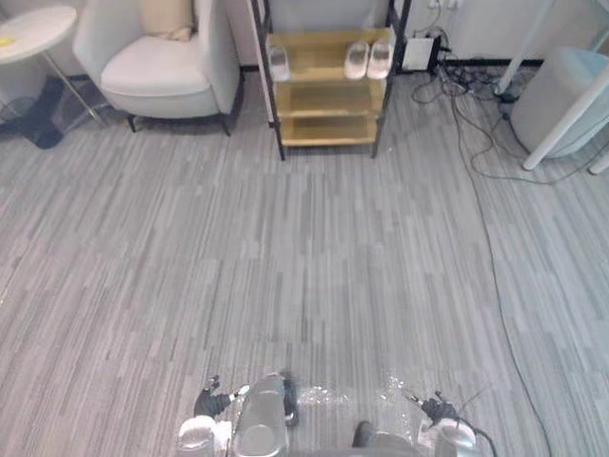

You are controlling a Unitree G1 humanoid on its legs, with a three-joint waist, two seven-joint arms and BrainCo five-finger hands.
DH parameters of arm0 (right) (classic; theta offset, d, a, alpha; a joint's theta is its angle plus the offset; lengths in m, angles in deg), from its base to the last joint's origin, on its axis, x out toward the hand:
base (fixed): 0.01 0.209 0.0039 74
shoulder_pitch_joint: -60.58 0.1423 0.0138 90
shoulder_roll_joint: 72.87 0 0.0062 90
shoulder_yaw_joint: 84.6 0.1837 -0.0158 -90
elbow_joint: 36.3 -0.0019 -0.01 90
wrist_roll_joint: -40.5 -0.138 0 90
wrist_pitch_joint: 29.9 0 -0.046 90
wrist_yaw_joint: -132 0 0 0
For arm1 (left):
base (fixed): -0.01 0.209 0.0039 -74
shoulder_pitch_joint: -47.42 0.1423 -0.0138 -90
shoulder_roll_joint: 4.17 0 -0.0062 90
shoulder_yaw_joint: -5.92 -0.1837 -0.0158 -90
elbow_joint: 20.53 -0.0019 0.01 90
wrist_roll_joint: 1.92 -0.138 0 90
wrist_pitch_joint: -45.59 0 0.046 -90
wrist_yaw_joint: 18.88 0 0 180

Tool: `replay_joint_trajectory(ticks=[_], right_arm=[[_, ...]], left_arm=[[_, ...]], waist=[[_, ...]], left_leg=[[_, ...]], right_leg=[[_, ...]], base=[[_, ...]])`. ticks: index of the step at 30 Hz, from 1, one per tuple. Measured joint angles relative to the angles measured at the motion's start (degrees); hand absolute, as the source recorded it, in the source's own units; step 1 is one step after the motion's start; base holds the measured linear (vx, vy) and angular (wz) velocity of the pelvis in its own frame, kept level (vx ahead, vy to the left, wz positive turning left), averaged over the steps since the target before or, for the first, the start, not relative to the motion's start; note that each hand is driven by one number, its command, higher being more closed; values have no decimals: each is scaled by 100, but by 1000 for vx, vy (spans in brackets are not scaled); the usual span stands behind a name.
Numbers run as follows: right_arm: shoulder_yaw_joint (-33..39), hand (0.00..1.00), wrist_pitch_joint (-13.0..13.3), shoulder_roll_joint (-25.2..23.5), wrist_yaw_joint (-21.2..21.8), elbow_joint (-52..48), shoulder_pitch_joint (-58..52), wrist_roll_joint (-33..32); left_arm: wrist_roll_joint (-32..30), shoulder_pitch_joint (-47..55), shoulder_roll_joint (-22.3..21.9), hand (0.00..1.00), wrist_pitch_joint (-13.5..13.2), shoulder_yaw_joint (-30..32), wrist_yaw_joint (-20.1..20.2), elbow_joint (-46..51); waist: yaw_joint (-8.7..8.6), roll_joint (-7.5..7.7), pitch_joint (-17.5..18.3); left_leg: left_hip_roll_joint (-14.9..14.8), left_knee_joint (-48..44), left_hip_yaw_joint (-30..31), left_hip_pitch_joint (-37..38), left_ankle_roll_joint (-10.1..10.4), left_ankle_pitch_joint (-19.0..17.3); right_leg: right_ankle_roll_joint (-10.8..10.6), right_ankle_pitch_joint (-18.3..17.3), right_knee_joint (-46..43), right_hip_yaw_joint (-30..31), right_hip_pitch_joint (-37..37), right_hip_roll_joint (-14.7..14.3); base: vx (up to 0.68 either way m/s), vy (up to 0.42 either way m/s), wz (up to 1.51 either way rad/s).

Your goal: Organize the slippers on the shoe rack

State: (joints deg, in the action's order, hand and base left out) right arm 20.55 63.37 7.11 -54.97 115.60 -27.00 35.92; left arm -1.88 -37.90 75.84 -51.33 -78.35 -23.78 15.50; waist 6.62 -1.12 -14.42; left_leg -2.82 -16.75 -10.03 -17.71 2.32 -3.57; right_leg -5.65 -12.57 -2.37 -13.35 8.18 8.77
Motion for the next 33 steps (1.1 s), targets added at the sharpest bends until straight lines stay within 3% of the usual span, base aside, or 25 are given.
replay_joint_trajectory(ticks=[2, 3, 4, 7, 8, 9, 11, 13, 15, 16, 17, 18, 19, 22, 23, 24, 27, 28, 29, 30, 31, 32, 33], right_arm=[[-14, 0, -1, -186, 22, -5, 67, 15], [-13, 0, -1, -217, 24, -4, 81, 15], [-14, 0, -1, -276, 45, -5, 94, 27], [-248, 0, 23, -343, 146, -32, 107, 234], [-295, 0, 11, -355, 162, -25, 133, 237], [-401, 0, -5, -353, 183, -18, 172, 238], [-473, 0, -19, -358, 200, -18, 207, 239], [-476, 0, -39, -348, 215, -28, 278, 238], [-474, 0, -43, -313, 214, -34, 274, 238], [-473, 0, -63, -307, 212, -21, 187, 238], [-460, 0, -56, -329, 221, -32, 74, 223], [-447, 0, -49, -225, 229, -42, 90, 232], [-454, 0, -57, -128, 231, -48, 159, 241], [-287, 0, -46, -177, 221, -79, 122, 230], [-277, 0, -61, -200, 207, -132, 70, 219], [-315, 0, -56, -268, 177, -255, -12, 216], [-310, 0, -60, -352, 125, -251, -1, 194], [-298, 0, -88, -368, 121, -225, -2, 167], [-296, 0, -100, -365, 120, -221, 17, 165], [-274, 0, -114, -366, 109, -205, 110, 150], [-217, 0, -113, -375, 91, -183, 209, 115], [-216, 0, -108, -370, 86, -181, 228, 114], [-215, 0, -102, -355, 67, -165, 243, 115]], left_arm=[[-3, -29, 130, 0, 7, 17, 1, -22], [-4, -25, 142, 0, 9, 34, 2, -26], [-5, -9, 131, 0, 27, 132, 0, -88], [-3, 78, 120, 0, 50, 107, 6, -119], [1, 74, 120, 0, 54, 108, 4, -112], [4, 77, 124, 0, 60, 108, 2, -117], [4, 98, 105, 0, 64, 116, 1, -115], [4, 35, 100, 0, 64, 124, 1, -54], [1, -24, 93, 0, 57, 121, 2, -8], [-4, -18, 126, 0, 45, 128, 0, 4], [-8, 31, 184, 0, 45, 165, 0, 3], [-15, 1, 101, 0, 61, 244, -15, -75], [-50, 32, -22, 0, 57, 275, -24, -73], [-94, 48, -261, 0, 46, 460, -4, -52], [-101, 50, -351, 0, 67, 631, 3, 4], [-102, 60, -349, 0, 89, 669, 8, 59], [-101, 41, -265, 0, 93, 665, 9, 275], [-94, 36, -267, 0, 89, 654, 3, 401], [-90, 31, -266, 0, 88, 654, 2, 418], [-87, 28, -259, 0, 97, 656, 3, 470], [-87, 29, -258, 0, 101, 663, 1, 472], [-84, 48, -257, 0, 102, 663, -2, 469], [-82, 82, -274, 0, 103, 654, 2, 420]], waist=[[1, 238, 8], [14, 276, 8], [120, 309, 4], [107, 302, 5], [84, 298, 3], [56, 266, -19], [-33, 181, -69], [-102, 166, -76], [-198, 211, -66], [-247, 345, -29], [-272, 477, 27], [-331, 343, 36], [-333, 135, 164], [-321, -139, 228], [-290, -238, 210], [-261, -252, 159], [-185, -116, 78], [-73, -53, 63], [-26, -39, 51], [51, -30, 39], [117, 17, 3], [161, 29, 2], [309, -14, 8]], left_leg=[[173, -428, -38, -148, -180, -437], [192, -563, -51, -144, -200, -539], [171, -781, -178, 88, -315, -778], [102, -496, -217, 952, -374, -1094], [64, -347, -226, 1194, -359, -1123], [22, -70, -258, 1576, -347, -1126], [-99, 218, -313, 2048, -345, -1125], [-265, 354, -284, 2310, -345, -1125], [-298, 530, -141, 2481, -315, -1141], [-187, 634, 7, 2658, -168, -1202], [-82, 660, 179, 2811, 38, -1333], [-202, 648, 361, 2980, 177, -1509], [-421, 474, 504, 2915, 186, -1516], [-918, -1283, 840, 2186, 249, -1450], [-1158, -2328, 911, 1791, 220, -1120], [-1419, -3493, 894, 1341, 107, -641], [-1393, -4256, 747, 701, 168, -1086], [-1142, -3875, 581, 222, 80, -1386], [-1027, -3573, 560, 92, 66, -1447], [-673, -2617, 610, -149, 49, -1431], [-290, -1227, 738, -227, 92, -1100], [-157, -530, 800, -198, 143, -807], [-91, 446, 868, -96, 245, -107]], right_leg=[[-90, 0, -277, 24, 5, 193], [-143, -3, -410, 45, 1, 233], [-289, -68, -1190, 176, -118, 356], [-694, 154, -3944, 343, -1018, 475], [-584, 101, -4530, 263, -1338, 464], [-256, -86, -4839, 9, -1668, 466], [62, -270, -4372, -345, -1987, 344], [201, -125, -2979, -393, -2380, -37], [201, 548, -1500, -124, -2547, -279], [115, 1224, -682, 154, -2514, -298], [213, 1657, -595, 331, -2513, -234], [431, 1822, -1005, 382, -2557, -328], [493, 1451, -1235, 216, -2630, -464], [651, 1199, -985, -134, -2209, -815], [745, 1086, -877, -204, -1917, -1013], [911, 917, -724, -187, -1495, -1179], [969, 701, -544, -136, -954, -1189], [959, 652, -311, -47, -651, -1164], [951, 641, -257, -29, -589, -1146], [894, 590, -179, 47, -484, -1063], [790, 483, -162, 145, -410, -946], [727, 424, -143, 198, -372, -904], [601, 293, -111, 365, -247, -901]], base=[[417, 197, -2], [481, 198, -1], [462, 195, -19], [495, 133, -18], [392, 24, -17], [324, 6, -13], [443, -42, -16], [476, -129, 0], [373, -171, 42], [461, -271, 67], [481, -306, 66], [456, -294, 48], [434, -252, 33], [414, -248, 27], [494, -244, 13], [414, -154, 7], [390, -110, 2], [361, -48, -16], [436, 23, -36], [364, 120, -42], [361, 142, -44], [381, 184, -52], [330, 169, -46]])
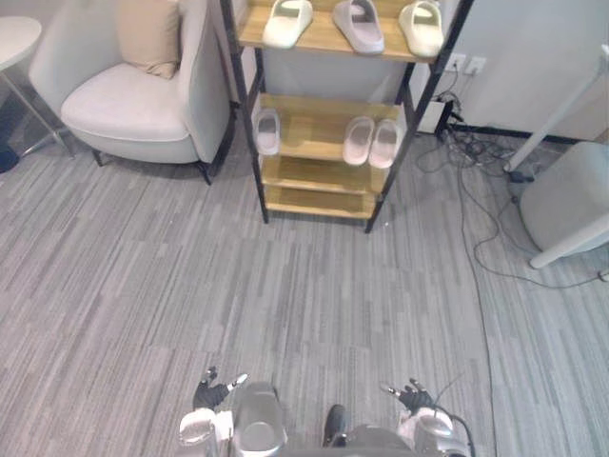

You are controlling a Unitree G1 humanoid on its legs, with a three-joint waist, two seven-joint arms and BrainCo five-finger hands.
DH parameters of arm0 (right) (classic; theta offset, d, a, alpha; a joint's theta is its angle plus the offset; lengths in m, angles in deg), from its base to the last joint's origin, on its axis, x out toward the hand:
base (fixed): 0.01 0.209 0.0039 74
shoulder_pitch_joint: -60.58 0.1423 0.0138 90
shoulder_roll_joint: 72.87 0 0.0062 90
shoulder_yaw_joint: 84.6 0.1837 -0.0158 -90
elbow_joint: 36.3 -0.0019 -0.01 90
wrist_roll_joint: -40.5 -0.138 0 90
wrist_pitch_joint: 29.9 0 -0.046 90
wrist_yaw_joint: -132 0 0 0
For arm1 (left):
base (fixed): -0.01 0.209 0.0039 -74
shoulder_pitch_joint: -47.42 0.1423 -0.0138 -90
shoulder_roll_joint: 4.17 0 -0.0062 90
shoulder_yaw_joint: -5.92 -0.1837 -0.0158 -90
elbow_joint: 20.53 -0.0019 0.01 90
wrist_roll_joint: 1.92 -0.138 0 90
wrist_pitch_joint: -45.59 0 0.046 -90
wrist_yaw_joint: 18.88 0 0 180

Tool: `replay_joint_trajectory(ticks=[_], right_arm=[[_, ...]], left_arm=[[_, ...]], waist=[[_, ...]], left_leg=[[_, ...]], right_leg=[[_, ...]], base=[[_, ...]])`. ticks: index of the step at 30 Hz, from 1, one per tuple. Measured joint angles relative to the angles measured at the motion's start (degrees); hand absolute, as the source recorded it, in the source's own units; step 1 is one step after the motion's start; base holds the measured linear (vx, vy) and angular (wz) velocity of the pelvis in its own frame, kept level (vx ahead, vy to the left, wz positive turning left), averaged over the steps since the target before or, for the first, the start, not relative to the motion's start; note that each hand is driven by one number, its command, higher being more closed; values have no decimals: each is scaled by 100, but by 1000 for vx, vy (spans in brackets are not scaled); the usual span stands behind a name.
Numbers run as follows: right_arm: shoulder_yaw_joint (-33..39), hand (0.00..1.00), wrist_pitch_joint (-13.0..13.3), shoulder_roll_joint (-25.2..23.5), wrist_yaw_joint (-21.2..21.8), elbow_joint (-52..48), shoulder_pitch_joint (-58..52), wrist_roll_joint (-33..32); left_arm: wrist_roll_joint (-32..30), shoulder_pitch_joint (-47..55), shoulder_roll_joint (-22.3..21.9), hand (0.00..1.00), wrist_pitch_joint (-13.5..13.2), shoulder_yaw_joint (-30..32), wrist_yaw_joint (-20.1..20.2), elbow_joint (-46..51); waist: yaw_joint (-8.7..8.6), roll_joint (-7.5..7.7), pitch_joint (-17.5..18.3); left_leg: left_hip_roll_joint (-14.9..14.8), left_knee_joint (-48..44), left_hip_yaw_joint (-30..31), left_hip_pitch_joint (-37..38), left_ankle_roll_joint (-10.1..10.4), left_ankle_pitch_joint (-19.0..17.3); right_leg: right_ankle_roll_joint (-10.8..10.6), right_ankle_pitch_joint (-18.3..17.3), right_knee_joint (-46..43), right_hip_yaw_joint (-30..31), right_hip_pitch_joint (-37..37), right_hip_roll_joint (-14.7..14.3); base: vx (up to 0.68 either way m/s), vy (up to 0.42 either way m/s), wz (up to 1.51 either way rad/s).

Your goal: Organize the slippers on the shoe rack

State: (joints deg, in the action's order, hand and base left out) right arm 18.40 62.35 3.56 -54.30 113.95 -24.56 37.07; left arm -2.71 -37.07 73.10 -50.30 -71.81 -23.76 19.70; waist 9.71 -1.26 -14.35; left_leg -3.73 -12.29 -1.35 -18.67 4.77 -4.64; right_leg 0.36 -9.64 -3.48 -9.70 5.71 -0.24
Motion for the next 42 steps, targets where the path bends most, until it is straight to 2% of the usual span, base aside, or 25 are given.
replay_joint_trajectory(ticks=[1, 2, 3, 4, 5, 7, 8, 9, 10, 11, 13, 16, 18, 19, 20, 21, 23, 25, 26, 27, 29, 33, 34, 39, 42], right_arm=[[-3, 0, 0, -5, -3, 10, 1, -1], [-24, 0, -2, -115, -5, 55, 16, 0], [-12, 0, -2, -228, -8, 44, -25, 2], [-10, 0, 1, -267, -8, 7, -24, 2], [-19, 0, 3, -318, 13, -50, -26, 15], [-27, 0, 15, -398, 70, -56, -117, 106], [-33, 0, 8, -413, 79, -47, -192, 119], [-44, 0, -2, -420, 87, -45, -224, 122], [-102, 0, -8, -416, 108, -32, -322, 123], [-127, 0, -7, -415, 117, -46, -345, 119], [-196, 0, -4, -343, 127, 3, -299, 126], [-196, 0, -3, -290, 130, 107, -177, 125], [-200, 0, -9, -226, 129, 172, -130, 126], [-201, 0, -10, -224, 129, 172, -144, 126], [-207, 0, -8, -231, 134, 156, -245, 123], [-179, 0, -8, -94, 135, 157, -218, 125], [-38, 0, 5, -12, 130, 131, -204, 125], [2, 0, -7, -38, 114, 63, -283, 117], [-4, 0, -10, -61, 112, 32, -300, 115], [9, 0, 4, -136, 65, -82, -309, 101], [24, 0, 1, -183, 50, -76, -303, 90], [29, 0, -2, -159, -10, -23, -211, 47], [22, 0, -4, -145, -46, 62, -230, 11], [2, 0, -28, -201, -44, 156, -234, 10], [1, 0, 3, -208, -29, 129, -223, 27]], left_arm=[[0, 16, -2, 0, 0, 1, -2, -28], [10, 112, -1, 0, 13, 24, 2, -179], [16, 105, 123, 0, 10, 37, -7, -175], [11, 93, 157, 0, 14, 25, -6, -174], [5, 130, 149, 0, 16, 19, -3, -176], [-13, 249, 198, 0, 26, -57, 9, -187], [-15, 248, 252, 0, 29, -127, 12, -188], [-13, 233, 299, 0, 29, -211, 13, -180], [-14, 226, 327, 0, 25, -217, 12, -166], [-13, 226, 328, 0, 25, -214, 8, -163], [-14, 210, 329, 0, 30, -210, 7, -184], [-14, 174, 273, 0, 27, -205, 7, -184], [-16, 201, 268, 0, 30, -192, 1, -222], [-16, 206, 272, 0, 30, -189, 0, -227], [-19, 242, 305, 0, 29, -57, 1, -244], [-22, 157, 168, 0, 31, 45, -16, -342], [-34, 138, -25, 0, 4, 50, -12, -336], [-33, 109, -202, 0, 20, 316, -1, -309], [-35, 111, -212, 0, 20, 341, -3, -298], [-32, 123, -167, 0, 20, 348, 2, -257], [-26, 73, -53, 0, 17, 251, 0, -232], [-22, 11, 36, 0, 13, 68, -5, -155], [-16, 25, 64, 0, 20, 15, -20, -203], [-26, -44, 223, 0, 32, -100, -22, -387], [-35, -38, 274, 0, 37, -195, -6, -438]], waist=[[30, -9, 2], [137, 142, 58], [132, 381, 68], [165, 441, 61], [263, 475, 68], [221, 463, 63], [192, 466, 65], [145, 463, 64], [42, 477, 76], [20, 498, 89], [-36, 487, 85], [-85, 406, 58], [-93, 410, 53], [-93, 424, 54], [-97, 623, 150], [-140, 330, 218], [-234, 109, 295], [-303, -99, 274], [-295, -113, 281], [-237, -93, 220], [-200, -6, 186], [-189, 82, 129], [-116, 166, 123], [-133, 339, 153], [-137, 393, 216]], left_leg=[[-7, 52, -1, 43, 38, 170], [113, -11, -85, 163, -169, 579], [273, -249, -159, 130, -369, 304], [298, -368, -215, 147, -422, 171], [247, -566, -370, 286, -460, -109], [230, -814, -435, 807, -629, -538], [250, -833, -417, 1046, -670, -724], [282, -827, -342, 1271, -715, -861], [289, -762, -269, 1563, -771, -973], [288, -708, -257, 1686, -770, -1004], [178, -348, -211, 2271, -769, -1051], [25, -120, -112, 2538, -737, -1067], [-8, -16, -76, 2856, -431, -1245], [8, -8, -59, 2898, -393, -1272], [182, -3, 132, 3104, -245, -1415], [-39, -65, 328, 3215, -215, -1514], [-259, -709, 533, 2974, -182, -1529], [-687, -2736, 325, 2153, -54, -1349], [-785, -3064, 247, 2020, -54, -1322], [-1212, -4071, -314, 1547, -74, -1472], [-1282, -4017, -603, 1163, -139, -1643], [-860, -1974, -523, 752, -102, -1546], [-535, -1135, -451, 978, -32, -798], [-118, -851, -586, 1415, -108, -740], [1, -520, -624, 1737, -157, -710]], right_leg=[[-21, -31, 2, 52, 29, -7], [-172, -222, 38, 160, 274, 104], [-287, -309, -80, 163, 323, 296], [-337, -338, -279, 157, 285, 355], [-482, -395, -1066, 241, 45, 435], [-1131, -203, -2926, 164, -394, 646], [-1326, -63, -3751, 36, -638, 794], [-1179, -114, -4459, -133, -856, 945], [-894, -253, -4928, -394, -1093, 1089], [-790, -310, -4979, -501, -1193, 1131], [-449, -527, -4181, -926, -1590, 1084], [-318, -350, -2694, -1022, -1871, 749], [-292, 718, -692, -606, -1981, 321], [-296, 874, -537, -551, -1970, 294], [3, 1727, -318, -218, -1944, 335], [101, 1672, -691, -302, -1951, 180], [188, 1296, -688, -566, -1780, 56], [302, 1095, -370, -751, -1237, -238], [315, 1074, -326, -756, -1152, -291], [401, 946, -169, -796, -734, -427], [369, 887, 51, -777, -396, -402], [156, 787, 158, -707, -246, -127], [-71, 749, 137, -587, -181, 63], [-315, 806, 293, -588, 124, 440], [-320, 809, 304, -537, 227, 530]], base=[[454, 209, -59], [617, 200, -26], [528, 150, -18], [615, 152, -23], [460, 141, -48], [554, 164, -35], [481, 98, 12], [496, 61, 39], [496, 42, 40], [486, 12, 29], [473, -22, 14], [426, -75, 24], [463, -130, 22], [489, -196, 43], [600, -272, 49], [498, -235, 59], [407, -184, 60], [442, -196, 59], [421, -158, 16], [331, -107, -8], [343, -61, 0], [249, 122, -5], [188, 177, -10], [242, 168, 4], [103, 69, -17]])
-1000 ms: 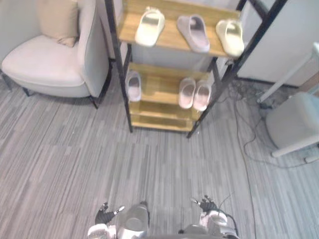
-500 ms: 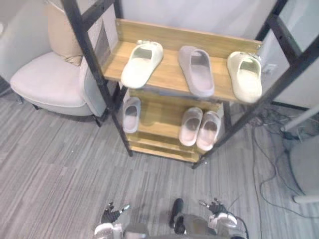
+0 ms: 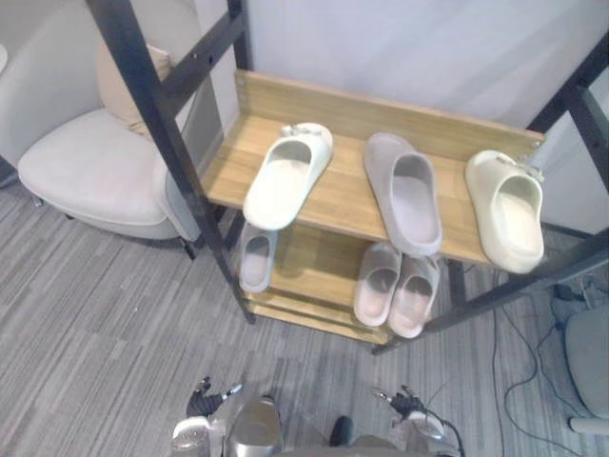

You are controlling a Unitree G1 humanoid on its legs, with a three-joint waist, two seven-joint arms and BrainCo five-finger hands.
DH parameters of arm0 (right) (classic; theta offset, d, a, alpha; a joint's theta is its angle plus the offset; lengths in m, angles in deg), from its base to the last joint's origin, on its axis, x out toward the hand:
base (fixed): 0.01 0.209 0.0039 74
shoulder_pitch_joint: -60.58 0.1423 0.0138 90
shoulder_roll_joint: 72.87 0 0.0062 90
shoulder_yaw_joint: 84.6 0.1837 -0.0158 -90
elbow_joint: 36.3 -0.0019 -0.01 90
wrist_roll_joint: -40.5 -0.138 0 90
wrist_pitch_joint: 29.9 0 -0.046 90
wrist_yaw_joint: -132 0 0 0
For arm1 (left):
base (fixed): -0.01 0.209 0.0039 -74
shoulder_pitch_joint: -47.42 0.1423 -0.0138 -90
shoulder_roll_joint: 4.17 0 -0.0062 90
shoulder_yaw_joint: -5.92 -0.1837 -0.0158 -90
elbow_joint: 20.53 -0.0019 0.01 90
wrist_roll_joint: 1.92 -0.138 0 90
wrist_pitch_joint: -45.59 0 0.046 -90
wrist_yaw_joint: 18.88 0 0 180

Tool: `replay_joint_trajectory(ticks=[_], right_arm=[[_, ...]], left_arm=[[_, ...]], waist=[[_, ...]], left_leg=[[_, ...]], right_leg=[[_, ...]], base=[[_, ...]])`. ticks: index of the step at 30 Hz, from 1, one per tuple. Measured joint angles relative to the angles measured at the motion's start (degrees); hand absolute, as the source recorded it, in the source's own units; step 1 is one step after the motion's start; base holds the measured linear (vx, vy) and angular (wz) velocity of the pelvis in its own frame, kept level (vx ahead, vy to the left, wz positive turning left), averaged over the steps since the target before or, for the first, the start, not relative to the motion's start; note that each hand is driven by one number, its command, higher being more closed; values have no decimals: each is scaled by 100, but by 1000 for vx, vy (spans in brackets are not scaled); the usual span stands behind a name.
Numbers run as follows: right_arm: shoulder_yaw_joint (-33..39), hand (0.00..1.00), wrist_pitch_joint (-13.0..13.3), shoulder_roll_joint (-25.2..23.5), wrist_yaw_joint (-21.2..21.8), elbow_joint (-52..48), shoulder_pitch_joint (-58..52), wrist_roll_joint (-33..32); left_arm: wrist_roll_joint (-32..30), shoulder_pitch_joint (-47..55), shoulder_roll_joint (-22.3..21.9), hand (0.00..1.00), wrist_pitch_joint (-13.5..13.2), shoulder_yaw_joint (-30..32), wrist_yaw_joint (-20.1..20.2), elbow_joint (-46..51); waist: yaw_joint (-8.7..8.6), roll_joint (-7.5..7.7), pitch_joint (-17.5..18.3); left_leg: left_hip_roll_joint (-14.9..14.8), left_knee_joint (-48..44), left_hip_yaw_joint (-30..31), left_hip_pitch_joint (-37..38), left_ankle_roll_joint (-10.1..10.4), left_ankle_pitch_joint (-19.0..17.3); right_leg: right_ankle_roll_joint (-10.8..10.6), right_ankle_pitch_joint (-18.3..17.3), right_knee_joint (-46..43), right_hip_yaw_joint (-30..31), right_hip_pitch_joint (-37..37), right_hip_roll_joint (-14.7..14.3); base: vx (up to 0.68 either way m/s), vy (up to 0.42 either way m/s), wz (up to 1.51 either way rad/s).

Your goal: Organize the slippers on the shoe rack

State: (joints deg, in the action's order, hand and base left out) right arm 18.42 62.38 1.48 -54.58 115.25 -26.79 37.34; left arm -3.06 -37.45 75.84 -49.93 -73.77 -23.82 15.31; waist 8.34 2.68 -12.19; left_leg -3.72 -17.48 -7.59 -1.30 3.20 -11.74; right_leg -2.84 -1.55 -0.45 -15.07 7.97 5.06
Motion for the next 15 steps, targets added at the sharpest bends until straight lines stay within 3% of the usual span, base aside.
replay_joint_trajectory(ticks=[4, 9, 15], right_arm=[[0, 0, -5, 9, 23, 20, -6, 81], [-34, 0, -5, 39, 58, 25, -106, 84], [-258, 0, -4, 97, 53, -115, -309, 79]], left_arm=[[-102, 0, 91, 0, 0, -83, 16, -17], [-105, 18, 93, 0, 6, -86, 16, -171], [-109, 132, 111, 0, 5, -85, 17, -211]], waist=[[-31, 56, 42], [-135, -7, 90], [-186, 66, 179]], left_leg=[[49, 299, -34, 94, -87, 54], [85, 451, -99, 246, -159, 107], [265, 1099, -129, 491, -220, 533]], right_leg=[[-33, 23, 57, 58, -68, 14], [-35, 24, 80, 180, -54, 35], [-98, 79, 169, 310, -118, 176]], base=[[36, -2, -15], [-51, -15, -13], [-138, 7, -6]])
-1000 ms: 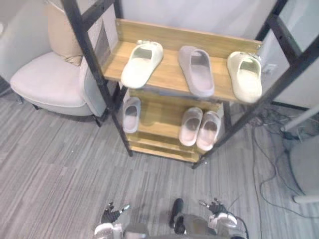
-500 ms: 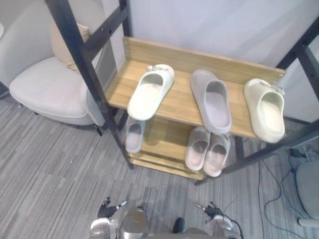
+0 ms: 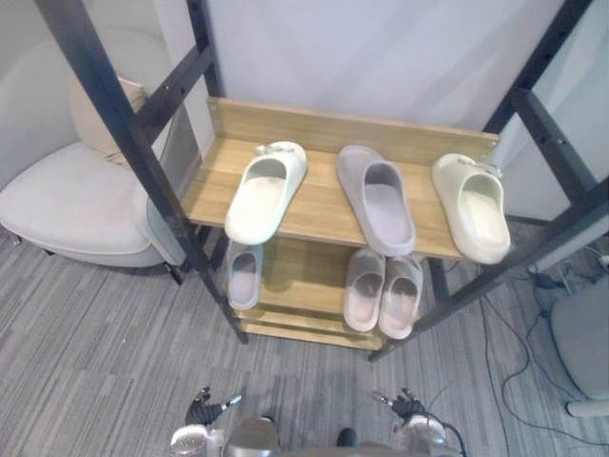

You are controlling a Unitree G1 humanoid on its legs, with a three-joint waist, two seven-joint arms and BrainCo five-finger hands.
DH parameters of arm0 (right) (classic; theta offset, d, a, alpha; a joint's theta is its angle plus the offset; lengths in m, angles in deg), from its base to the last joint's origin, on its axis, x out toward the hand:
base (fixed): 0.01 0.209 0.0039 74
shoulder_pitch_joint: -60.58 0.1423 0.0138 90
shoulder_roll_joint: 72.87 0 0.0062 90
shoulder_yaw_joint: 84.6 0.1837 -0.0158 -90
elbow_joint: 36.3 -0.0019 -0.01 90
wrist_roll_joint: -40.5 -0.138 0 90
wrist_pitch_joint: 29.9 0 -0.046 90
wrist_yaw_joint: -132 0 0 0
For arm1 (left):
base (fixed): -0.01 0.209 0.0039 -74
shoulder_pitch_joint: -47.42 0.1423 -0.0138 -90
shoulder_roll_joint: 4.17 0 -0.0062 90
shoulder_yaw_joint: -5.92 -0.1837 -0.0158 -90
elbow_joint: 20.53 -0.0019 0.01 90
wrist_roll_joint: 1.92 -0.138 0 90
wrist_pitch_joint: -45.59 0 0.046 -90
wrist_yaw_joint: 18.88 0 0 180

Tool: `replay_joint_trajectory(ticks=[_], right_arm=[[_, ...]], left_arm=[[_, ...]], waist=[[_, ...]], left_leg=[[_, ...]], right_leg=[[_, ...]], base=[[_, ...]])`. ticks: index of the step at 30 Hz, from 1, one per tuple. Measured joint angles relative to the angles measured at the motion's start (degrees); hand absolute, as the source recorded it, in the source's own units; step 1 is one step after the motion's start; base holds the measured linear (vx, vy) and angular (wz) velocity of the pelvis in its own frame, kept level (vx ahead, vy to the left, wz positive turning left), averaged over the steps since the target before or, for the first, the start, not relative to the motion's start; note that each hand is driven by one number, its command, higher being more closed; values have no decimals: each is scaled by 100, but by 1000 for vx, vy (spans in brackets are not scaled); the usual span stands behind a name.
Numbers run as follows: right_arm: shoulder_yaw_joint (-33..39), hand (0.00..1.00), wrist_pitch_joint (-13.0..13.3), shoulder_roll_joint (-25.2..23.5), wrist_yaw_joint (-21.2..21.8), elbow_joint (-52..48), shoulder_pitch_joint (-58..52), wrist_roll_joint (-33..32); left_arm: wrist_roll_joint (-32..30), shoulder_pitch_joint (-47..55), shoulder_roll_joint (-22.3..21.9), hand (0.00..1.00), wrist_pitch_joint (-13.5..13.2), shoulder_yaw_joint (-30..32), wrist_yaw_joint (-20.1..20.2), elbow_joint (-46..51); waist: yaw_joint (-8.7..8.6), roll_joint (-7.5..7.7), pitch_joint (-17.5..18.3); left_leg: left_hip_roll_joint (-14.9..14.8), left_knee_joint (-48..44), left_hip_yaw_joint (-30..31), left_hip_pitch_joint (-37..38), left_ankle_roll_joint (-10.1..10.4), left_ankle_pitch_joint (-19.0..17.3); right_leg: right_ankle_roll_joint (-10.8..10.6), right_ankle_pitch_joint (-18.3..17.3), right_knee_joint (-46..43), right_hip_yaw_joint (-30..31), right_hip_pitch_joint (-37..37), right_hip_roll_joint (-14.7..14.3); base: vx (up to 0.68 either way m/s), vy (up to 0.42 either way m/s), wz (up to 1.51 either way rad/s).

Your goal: Organize the slippers on the shoe rack

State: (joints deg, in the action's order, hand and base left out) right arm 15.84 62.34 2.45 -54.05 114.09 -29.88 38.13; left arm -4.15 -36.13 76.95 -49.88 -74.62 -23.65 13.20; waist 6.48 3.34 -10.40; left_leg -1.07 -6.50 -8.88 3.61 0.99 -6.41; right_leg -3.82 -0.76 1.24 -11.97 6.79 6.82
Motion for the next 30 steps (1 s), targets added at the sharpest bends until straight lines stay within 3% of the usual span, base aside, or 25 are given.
replay_joint_trajectory(ticks=[3, 5, 7, 15, 30], right_arm=[[-132, 0, 3, 3, -7, -666, -202, -5], [-395, 0, 28, 46, -6, -1712, -485, -15], [-648, 0, 150, 78, 26, -2849, -801, -7], [-996, 0, 448, 84, 161, -5363, -1449, 224], [-1067, 0, 932, 96, 232, -7216, -1521, 236]], left_arm=[[-2, 93, 1, 0, 1, -18, -2, 1], [-33, 162, 21, 0, 1, -67, -1, 2], [-54, 264, 68, 0, -2, -166, 0, 14], [-152, 347, 140, 0, -22, -421, -2, -2], [-263, 378, 222, 0, -55, -712, 52, -34]], waist=[[-26, 16, 96], [-50, 38, 131], [-57, 38, 190], [-122, 40, 318], [-206, -9, 305]], left_leg=[[70, 277, -16, 51, 33, 136], [110, 388, -44, 86, 36, 171], [130, 452, -130, 154, 36, 171], [198, 431, -247, 148, -61, 151], [215, 332, -297, 150, -43, -25]], right_leg=[[-25, 25, 4, 48, -113, 37], [-24, 52, 15, 132, -138, 48], [-30, 61, 15, 199, -139, 53], [-115, 200, 31, 353, -188, 92], [-119, 199, 73, 431, -165, 105]], base=[[-95, 36, -11], [-78, 60, -15], [-24, 57, -17], [62, 46, -8], [21, 14, -3]])
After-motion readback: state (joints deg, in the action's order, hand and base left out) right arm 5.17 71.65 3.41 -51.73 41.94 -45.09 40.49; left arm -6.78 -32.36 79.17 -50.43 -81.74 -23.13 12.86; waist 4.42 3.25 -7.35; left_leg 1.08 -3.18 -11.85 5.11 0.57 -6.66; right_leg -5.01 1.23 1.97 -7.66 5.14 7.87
